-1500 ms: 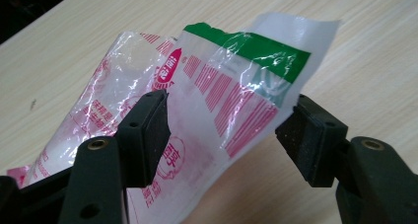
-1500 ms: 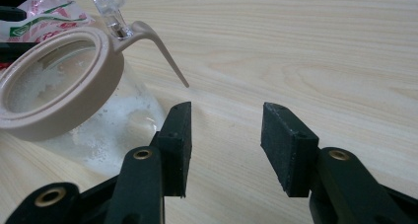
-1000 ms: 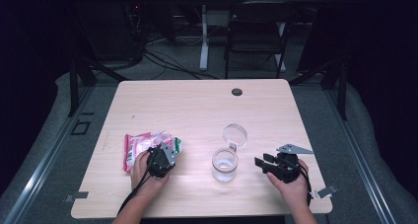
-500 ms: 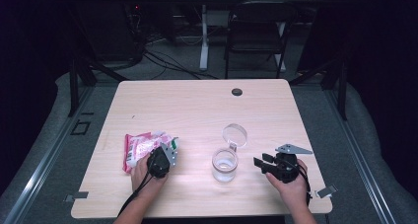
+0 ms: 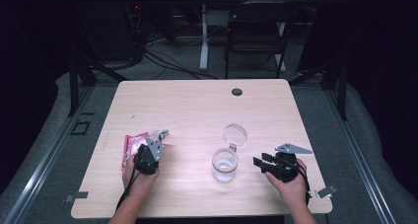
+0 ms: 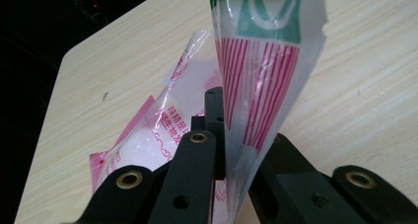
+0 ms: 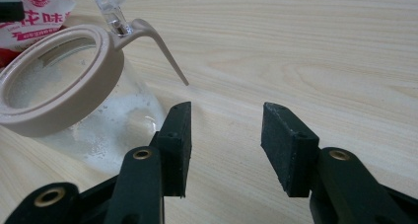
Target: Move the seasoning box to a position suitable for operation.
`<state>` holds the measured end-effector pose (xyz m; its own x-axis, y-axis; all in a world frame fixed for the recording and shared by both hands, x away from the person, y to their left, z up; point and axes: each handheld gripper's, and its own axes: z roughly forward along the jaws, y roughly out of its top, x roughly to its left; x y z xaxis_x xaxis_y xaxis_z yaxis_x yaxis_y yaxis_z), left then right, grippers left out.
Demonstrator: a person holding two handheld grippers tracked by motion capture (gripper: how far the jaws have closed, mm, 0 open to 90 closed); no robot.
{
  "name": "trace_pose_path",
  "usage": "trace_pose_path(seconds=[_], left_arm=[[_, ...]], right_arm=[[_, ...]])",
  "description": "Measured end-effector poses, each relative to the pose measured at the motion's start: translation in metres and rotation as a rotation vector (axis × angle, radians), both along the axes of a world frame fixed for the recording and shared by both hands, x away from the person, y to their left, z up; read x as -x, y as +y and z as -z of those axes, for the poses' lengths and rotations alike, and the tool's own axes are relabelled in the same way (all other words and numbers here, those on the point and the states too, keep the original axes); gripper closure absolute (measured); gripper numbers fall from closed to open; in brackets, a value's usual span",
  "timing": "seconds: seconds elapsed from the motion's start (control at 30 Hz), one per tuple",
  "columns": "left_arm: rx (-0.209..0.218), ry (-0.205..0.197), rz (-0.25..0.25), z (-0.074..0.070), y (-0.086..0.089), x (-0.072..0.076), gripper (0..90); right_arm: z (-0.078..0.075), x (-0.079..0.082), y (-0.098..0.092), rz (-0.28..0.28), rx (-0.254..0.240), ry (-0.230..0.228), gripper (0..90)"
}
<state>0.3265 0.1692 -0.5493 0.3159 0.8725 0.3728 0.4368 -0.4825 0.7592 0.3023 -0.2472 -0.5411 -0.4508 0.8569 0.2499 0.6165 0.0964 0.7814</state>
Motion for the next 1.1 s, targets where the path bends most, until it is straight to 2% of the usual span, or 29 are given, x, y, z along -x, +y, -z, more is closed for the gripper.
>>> trace_pose_path(seconds=[0.1, 0.37, 0.67, 1.1], left_arm=[[0.038, -0.014, -0.018, -0.006, 0.007, 0.002, 90.0], [0.102, -0.057, -0.044, -0.022, 0.025, 0.008, 90.0], [0.206, -0.080, -0.084, -0.037, 0.048, 0.011, 90.0], [0.283, -0.119, -0.138, -0.055, 0.079, 0.012, 90.0]], right_arm=[[0.000, -0.001, 0.001, -0.002, 0.008, 0.002, 54.9], [0.000, -0.003, 0.003, -0.008, 0.003, -0.001, 54.9], [0.000, -0.005, 0.007, -0.020, -0.003, -0.003, 54.8], [-0.001, -0.004, 0.007, -0.022, 0.008, -0.010, 55.1]])
